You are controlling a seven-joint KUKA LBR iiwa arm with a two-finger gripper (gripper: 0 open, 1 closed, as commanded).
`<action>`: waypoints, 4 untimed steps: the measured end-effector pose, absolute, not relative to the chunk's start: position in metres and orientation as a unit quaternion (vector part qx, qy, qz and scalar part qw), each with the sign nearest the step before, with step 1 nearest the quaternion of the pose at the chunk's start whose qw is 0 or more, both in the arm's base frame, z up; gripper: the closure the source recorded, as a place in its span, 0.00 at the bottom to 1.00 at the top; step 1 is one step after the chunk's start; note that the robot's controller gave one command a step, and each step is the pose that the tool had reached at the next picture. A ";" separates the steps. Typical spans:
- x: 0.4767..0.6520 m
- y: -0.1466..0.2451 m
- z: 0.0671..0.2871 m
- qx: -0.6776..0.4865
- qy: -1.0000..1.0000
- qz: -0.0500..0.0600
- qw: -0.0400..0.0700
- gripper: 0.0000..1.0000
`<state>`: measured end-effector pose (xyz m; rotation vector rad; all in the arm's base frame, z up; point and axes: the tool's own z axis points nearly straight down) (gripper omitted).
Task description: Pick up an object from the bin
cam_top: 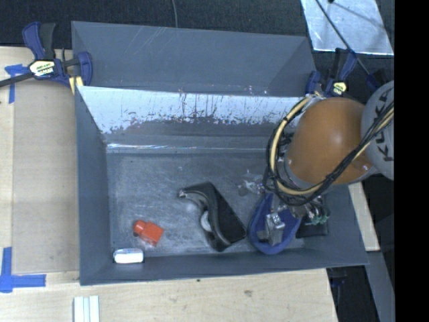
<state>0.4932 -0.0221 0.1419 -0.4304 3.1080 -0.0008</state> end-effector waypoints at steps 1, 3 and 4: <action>0.513 -0.042 0.113 -0.293 0.956 0.000 0.003 0.00; 0.484 -0.063 0.072 -0.521 0.854 -0.001 0.004 0.00; 0.485 -0.063 0.073 -0.520 0.854 -0.001 0.005 1.00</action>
Offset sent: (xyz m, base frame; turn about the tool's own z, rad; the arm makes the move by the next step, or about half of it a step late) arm 0.0185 -0.0190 -0.0280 -0.3214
